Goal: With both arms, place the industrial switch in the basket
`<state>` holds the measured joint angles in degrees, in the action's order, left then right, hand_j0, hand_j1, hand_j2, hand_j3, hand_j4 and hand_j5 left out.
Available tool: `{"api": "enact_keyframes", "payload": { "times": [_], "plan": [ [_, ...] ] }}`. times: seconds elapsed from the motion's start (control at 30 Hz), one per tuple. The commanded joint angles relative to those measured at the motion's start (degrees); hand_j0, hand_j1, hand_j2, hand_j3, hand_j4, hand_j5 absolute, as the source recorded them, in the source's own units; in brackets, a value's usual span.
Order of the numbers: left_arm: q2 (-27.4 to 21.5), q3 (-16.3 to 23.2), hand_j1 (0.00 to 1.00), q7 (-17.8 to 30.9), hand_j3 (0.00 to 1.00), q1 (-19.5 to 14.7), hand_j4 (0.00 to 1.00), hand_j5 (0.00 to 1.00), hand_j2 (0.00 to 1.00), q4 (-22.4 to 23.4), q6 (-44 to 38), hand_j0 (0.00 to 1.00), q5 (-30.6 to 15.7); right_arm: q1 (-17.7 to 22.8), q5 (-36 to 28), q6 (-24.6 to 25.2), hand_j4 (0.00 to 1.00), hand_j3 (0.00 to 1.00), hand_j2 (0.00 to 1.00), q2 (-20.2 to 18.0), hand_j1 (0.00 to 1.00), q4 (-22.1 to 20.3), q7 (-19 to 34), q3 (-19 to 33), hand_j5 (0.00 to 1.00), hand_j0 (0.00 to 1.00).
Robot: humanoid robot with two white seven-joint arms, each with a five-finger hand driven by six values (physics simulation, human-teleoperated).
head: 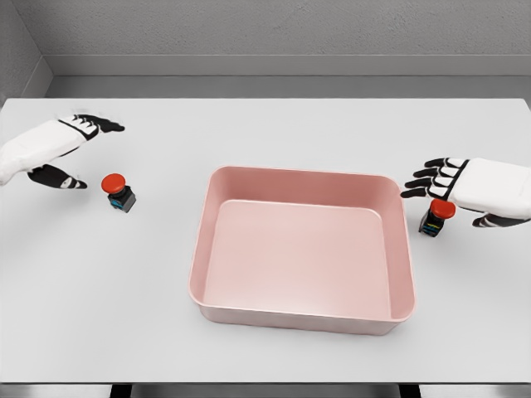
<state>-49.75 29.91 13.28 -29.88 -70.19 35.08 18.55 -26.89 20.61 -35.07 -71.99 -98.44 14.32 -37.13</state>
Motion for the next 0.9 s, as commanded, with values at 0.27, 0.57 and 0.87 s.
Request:
{"api": "enact_keyframes", "payload": {
  "times": [0.27, 0.57, 0.87],
  "plan": [
    [-0.1, 0.7, 1.00, 1.5, 1.00, 0.0, 1.00, 1.00, 1.00, 0.2, -0.1, 1.00, -0.4, -0.1, -0.2, 0.1, 1.00, 1.00, 1.00, 3.1, 1.00, 9.8, -0.3, 0.4, 1.00, 1.00],
    [0.1, 2.4, 1.00, 1.5, 1.00, -0.1, 1.00, 1.00, 1.00, 0.2, -0.1, 1.00, -0.4, -0.1, 0.3, 0.1, 0.93, 0.93, 0.93, 10.6, 0.93, 19.3, 0.0, -0.1, 0.93, 0.93],
    [2.1, 4.3, 1.00, 1.5, 1.00, -1.0, 1.00, 1.00, 1.00, -0.5, -0.1, 1.00, -0.4, 0.5, 0.7, 0.1, 0.90, 0.90, 0.90, 12.5, 0.90, 23.8, -0.1, -0.3, 0.90, 0.90]
  ]
}}
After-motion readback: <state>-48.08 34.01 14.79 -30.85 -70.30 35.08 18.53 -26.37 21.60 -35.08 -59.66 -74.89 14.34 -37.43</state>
